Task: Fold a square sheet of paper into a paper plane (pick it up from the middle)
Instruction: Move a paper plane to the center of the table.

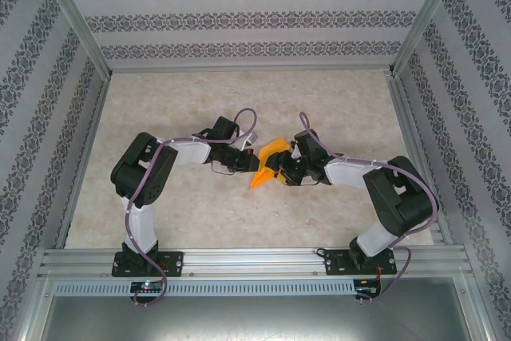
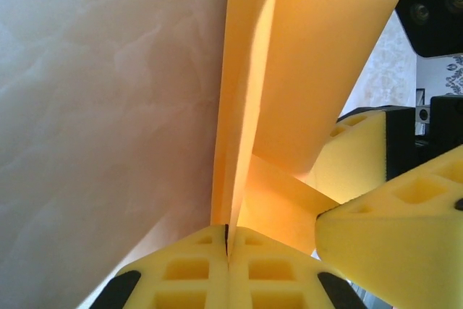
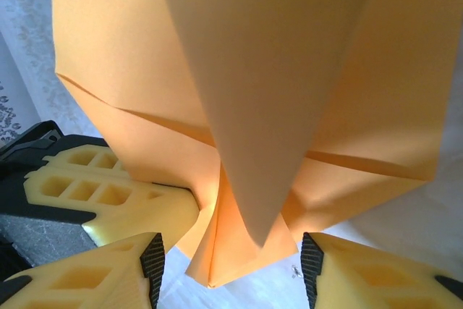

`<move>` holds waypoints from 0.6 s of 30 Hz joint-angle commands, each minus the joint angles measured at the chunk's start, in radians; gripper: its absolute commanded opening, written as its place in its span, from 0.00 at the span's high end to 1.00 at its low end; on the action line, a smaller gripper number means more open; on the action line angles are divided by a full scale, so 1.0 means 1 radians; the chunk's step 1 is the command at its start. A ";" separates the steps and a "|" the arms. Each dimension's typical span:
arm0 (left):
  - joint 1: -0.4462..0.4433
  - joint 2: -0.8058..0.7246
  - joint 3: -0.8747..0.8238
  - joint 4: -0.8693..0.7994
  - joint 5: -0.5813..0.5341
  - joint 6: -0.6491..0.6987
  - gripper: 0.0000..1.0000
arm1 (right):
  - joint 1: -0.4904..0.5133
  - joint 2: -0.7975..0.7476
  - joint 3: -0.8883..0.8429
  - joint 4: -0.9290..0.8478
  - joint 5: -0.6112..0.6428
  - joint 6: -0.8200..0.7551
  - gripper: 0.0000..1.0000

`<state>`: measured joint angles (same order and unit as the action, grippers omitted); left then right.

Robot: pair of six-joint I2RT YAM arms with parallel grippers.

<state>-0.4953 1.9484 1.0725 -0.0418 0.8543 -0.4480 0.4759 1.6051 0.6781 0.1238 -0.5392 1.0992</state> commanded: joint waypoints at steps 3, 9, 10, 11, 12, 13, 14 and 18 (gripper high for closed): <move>0.014 -0.019 -0.005 0.042 0.024 -0.010 1.00 | 0.018 0.032 0.020 0.029 -0.025 0.015 0.46; 0.014 -0.014 -0.008 0.044 0.026 -0.008 1.00 | 0.017 0.026 0.008 0.091 -0.049 0.052 0.46; 0.014 -0.014 -0.009 0.045 0.027 -0.008 1.00 | 0.017 0.026 0.002 0.119 -0.057 0.067 0.46; 0.014 -0.013 -0.010 0.046 0.028 -0.009 1.00 | 0.017 0.029 -0.003 0.141 -0.065 0.081 0.46; 0.014 -0.013 -0.012 0.052 0.029 -0.012 1.00 | 0.015 0.030 -0.006 0.158 -0.070 0.093 0.47; 0.014 -0.013 -0.014 0.053 0.029 -0.013 1.00 | 0.016 0.028 -0.009 0.173 -0.071 0.101 0.47; 0.013 -0.014 -0.015 0.053 0.029 -0.013 1.00 | 0.015 0.027 -0.012 0.187 -0.076 0.111 0.48; 0.014 -0.016 -0.019 0.062 0.034 -0.020 1.00 | 0.016 0.032 -0.015 0.180 -0.068 0.107 0.48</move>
<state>-0.4889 1.9484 1.0695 -0.0193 0.8608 -0.4549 0.4870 1.6279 0.6758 0.2481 -0.5850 1.1843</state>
